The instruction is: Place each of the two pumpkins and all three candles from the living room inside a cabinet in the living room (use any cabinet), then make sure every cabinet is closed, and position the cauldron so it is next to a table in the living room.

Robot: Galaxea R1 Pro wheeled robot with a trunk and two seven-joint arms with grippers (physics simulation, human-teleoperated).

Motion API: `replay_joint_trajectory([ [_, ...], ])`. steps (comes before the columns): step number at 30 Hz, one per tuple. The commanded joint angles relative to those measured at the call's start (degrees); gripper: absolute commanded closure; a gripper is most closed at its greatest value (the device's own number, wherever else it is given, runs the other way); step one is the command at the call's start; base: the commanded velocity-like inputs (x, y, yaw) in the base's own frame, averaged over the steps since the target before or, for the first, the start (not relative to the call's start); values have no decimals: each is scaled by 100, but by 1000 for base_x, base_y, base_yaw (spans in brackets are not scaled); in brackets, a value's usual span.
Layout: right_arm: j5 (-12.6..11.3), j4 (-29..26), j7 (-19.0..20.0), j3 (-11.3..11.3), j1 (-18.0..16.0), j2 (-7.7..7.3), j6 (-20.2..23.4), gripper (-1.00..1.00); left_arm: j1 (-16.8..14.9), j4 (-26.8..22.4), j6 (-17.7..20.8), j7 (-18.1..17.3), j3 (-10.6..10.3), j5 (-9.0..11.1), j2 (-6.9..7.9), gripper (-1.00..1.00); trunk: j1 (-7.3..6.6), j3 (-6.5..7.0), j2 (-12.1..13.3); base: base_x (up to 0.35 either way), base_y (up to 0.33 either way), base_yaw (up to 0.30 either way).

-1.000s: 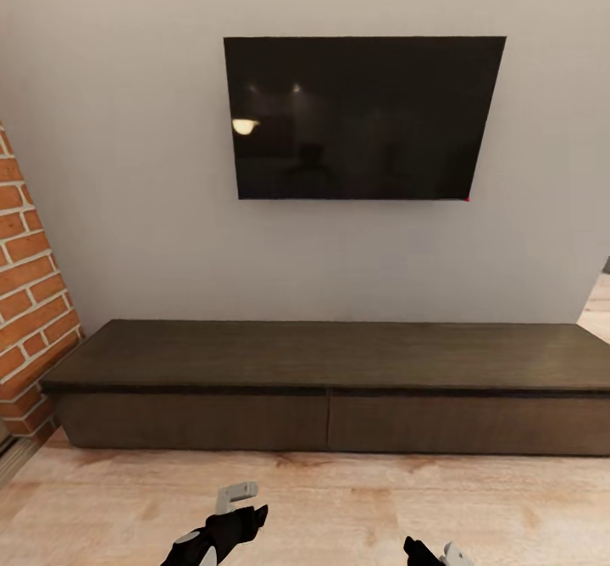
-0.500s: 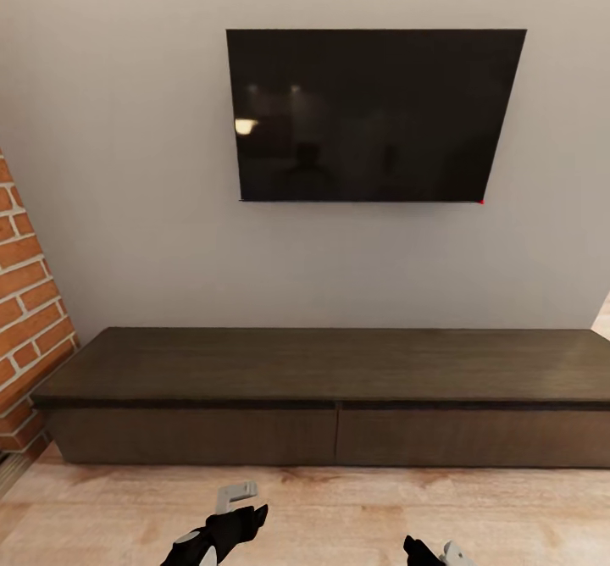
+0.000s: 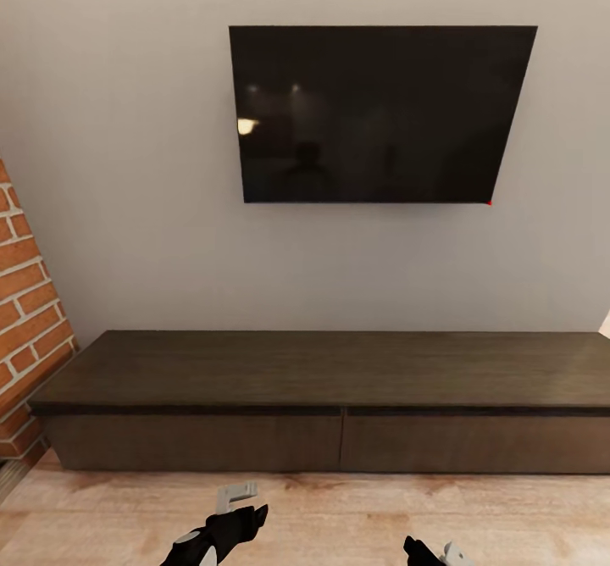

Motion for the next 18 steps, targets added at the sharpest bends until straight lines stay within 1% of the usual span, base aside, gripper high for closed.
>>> replay_joint_trajectory([
  [1,-44,-3,-14,2,-2,2,-24,-100,-1,-10,32,-3,-10,47,2,-100,-1,-6,-2,10,5,0],
  [3,-44,-3,-14,2,-2,2,-26,-100,-1,-9,32,-1,-10,47,2,-100,-1,-6,-2,6,-24,0],
  [5,-44,-3,-14,2,-2,2,-27,-100,-1,-10,32,2,-14,45,2,-100,-1,-6,-2,3,-142,0],
  [13,-44,-8,-6,2,-2,2,-35,-100,-1,-9,32,6,-19,39,2,-100,-1,-6,-2,20,-242,0],
  [18,-44,-6,-5,2,-2,2,-36,-100,-1,-11,32,1,-19,38,2,-100,-1,-6,-2,13,-46,0],
])
